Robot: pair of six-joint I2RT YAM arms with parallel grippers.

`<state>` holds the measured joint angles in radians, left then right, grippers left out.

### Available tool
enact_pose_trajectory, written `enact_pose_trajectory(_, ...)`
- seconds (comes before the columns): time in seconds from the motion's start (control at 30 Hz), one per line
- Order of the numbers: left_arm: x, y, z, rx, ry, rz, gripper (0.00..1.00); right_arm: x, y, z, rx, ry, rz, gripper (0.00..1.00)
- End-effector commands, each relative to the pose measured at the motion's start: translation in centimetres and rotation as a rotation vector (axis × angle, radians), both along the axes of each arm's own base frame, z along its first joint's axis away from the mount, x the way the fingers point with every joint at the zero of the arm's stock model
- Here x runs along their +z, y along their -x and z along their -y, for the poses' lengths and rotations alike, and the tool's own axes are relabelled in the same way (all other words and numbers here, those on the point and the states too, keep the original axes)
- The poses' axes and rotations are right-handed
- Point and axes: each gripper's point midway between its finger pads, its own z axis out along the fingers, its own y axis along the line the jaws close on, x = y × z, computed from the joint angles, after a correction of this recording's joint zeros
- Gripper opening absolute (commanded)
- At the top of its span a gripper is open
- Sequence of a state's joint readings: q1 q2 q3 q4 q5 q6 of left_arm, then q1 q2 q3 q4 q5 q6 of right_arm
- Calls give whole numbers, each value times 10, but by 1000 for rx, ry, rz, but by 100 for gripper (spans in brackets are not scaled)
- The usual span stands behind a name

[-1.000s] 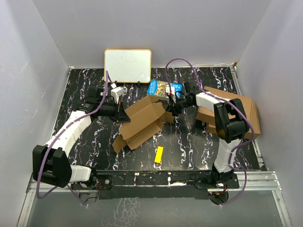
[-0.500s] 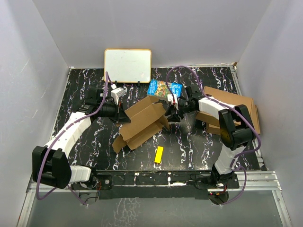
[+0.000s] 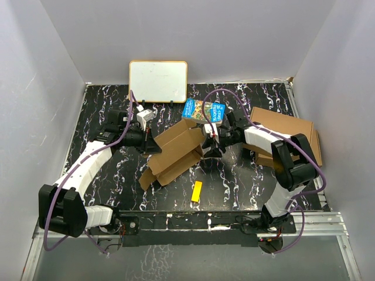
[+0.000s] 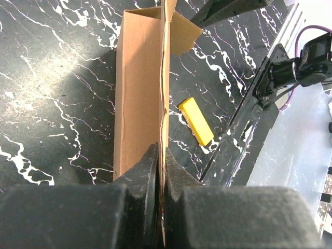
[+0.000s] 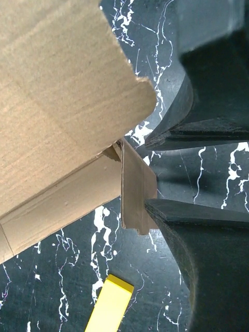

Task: Fold the paper box

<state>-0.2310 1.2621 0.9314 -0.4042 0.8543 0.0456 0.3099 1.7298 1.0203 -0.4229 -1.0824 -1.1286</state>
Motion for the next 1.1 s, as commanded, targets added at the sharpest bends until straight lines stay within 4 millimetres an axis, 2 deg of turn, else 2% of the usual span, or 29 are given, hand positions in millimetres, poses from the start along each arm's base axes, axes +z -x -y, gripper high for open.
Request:
enact_pose_trajectory(0.0, 9, 7, 1, -30, 22, 44, 0, 24, -4, -10, 31, -66, 116, 48)
enact_pose_trajectory(0.33, 9, 21, 5, -69, 37, 52, 0, 22, -2, -11, 3, -55, 130, 49)
enact_pose_trajectory(0.6, 2, 35, 12, -87, 48, 9, 0, 22, 4, -12, -32, -55, 160, 51)
enact_pose_trajectory(1.07, -3, 32, 12, -73, 30, -2, 0, 16, 16, -20, -36, -60, 145, 50)
